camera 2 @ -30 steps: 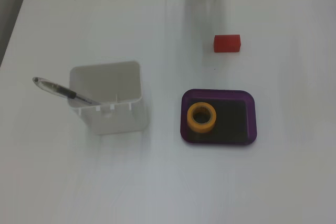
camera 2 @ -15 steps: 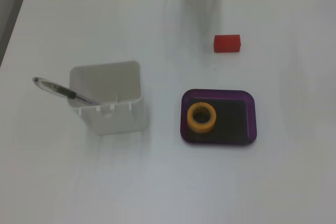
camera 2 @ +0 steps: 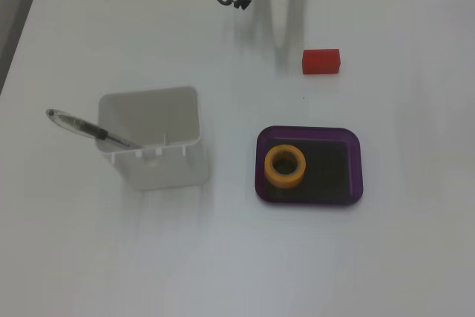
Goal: Grab up the yellow tape and put it in the box.
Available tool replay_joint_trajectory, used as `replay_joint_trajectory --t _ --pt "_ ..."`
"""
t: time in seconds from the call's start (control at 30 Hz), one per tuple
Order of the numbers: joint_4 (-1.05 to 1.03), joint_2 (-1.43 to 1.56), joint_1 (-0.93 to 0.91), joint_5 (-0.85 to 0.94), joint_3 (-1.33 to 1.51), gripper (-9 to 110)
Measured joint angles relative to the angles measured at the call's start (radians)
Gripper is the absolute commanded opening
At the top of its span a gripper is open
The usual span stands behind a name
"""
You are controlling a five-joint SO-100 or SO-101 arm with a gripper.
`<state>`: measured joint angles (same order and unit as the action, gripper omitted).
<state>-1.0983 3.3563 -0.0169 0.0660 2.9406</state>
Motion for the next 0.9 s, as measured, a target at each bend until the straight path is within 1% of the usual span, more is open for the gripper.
replay_joint_trajectory --t 0.2,0.33,0.4,0.9 --pt "0.000 0.000 -0.002 0.000 0.054 11" --pt "-0.006 0.000 -0.002 0.000 0.094 -2" --pt "-0.012 0.000 -0.002 0.000 0.100 0" --pt "-0.014 0.000 -0.002 -0.003 0.114 0"
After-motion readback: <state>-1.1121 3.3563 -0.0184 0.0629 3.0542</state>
